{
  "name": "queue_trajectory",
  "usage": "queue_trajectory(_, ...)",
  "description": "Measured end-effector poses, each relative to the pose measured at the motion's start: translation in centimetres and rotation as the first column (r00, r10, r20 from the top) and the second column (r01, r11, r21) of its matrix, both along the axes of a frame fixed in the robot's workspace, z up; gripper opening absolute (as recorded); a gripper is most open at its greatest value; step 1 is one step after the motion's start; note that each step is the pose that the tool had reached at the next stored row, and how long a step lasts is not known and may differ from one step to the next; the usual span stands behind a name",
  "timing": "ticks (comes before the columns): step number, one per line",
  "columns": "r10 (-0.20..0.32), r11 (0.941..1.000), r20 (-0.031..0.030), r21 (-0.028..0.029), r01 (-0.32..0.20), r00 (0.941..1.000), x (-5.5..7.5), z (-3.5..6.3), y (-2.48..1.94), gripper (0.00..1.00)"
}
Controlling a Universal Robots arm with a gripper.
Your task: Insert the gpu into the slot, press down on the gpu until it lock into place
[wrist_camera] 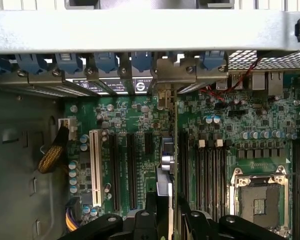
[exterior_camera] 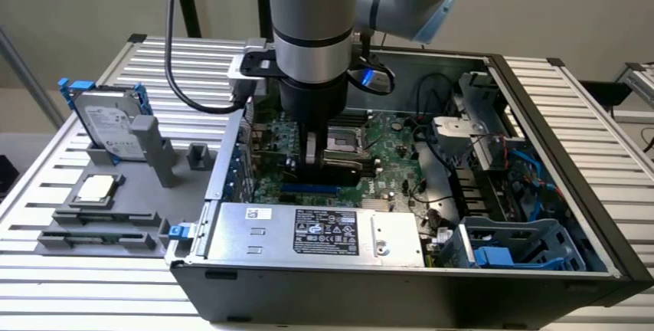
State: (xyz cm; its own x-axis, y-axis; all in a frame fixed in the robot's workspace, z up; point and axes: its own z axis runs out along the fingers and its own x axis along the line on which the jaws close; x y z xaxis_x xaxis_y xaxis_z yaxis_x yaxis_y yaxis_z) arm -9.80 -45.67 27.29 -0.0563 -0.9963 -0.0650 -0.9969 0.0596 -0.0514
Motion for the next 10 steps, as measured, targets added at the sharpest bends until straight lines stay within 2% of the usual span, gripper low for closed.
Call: queue_trajectory(10,0.014,0.9999,-0.0016,-0.0013,-0.014,0.9999,0.0,-0.64,0.24,0.26)
